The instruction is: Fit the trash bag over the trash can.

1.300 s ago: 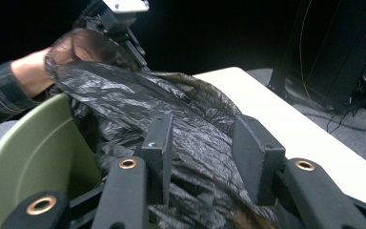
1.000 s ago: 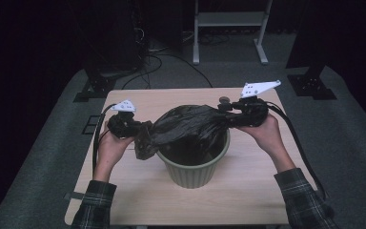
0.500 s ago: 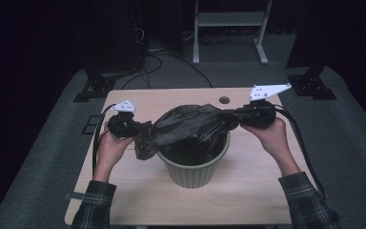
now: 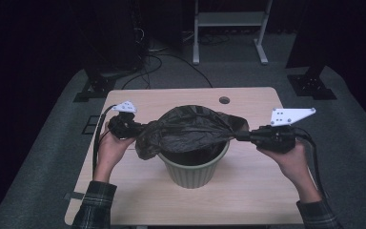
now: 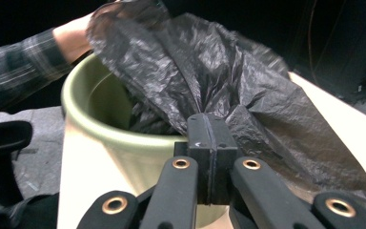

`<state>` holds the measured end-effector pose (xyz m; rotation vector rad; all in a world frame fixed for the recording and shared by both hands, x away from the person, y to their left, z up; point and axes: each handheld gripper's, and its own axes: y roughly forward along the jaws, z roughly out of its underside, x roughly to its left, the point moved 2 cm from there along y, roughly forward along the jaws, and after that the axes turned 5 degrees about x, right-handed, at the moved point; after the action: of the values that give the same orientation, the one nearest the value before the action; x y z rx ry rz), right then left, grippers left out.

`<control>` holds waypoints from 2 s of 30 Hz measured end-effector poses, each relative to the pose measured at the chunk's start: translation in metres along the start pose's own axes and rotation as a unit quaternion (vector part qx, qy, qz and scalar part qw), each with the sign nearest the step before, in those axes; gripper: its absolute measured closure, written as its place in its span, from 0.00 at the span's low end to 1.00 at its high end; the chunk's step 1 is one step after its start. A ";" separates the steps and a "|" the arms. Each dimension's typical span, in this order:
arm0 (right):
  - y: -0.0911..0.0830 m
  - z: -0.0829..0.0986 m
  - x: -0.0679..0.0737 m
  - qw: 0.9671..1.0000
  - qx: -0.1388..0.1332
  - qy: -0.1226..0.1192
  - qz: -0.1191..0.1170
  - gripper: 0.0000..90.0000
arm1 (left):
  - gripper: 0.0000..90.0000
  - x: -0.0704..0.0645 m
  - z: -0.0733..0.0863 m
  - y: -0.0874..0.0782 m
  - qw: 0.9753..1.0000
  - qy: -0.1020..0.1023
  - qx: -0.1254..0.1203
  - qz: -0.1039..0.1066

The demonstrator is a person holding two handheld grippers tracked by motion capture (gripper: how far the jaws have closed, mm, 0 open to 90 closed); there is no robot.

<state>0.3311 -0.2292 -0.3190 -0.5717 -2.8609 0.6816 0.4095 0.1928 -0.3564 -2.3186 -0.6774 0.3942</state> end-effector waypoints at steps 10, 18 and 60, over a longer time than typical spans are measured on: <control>0.014 0.036 0.023 0.999 0.036 0.002 -0.039 1.00 | 1.00 0.001 0.003 0.004 1.000 -0.003 0.006 0.003; 0.043 0.057 0.035 0.994 0.077 0.004 -0.071 1.00 | 1.00 0.000 0.004 0.007 1.000 -0.003 0.009 0.006; 0.014 -0.014 0.065 0.997 -0.008 -0.014 -0.071 0.87 | 1.00 -0.001 0.000 0.002 1.000 0.000 0.004 0.009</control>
<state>0.2794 -0.1866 -0.3090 -0.3583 -2.9004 0.6488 0.4093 0.1911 -0.3578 -2.3191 -0.6545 0.4045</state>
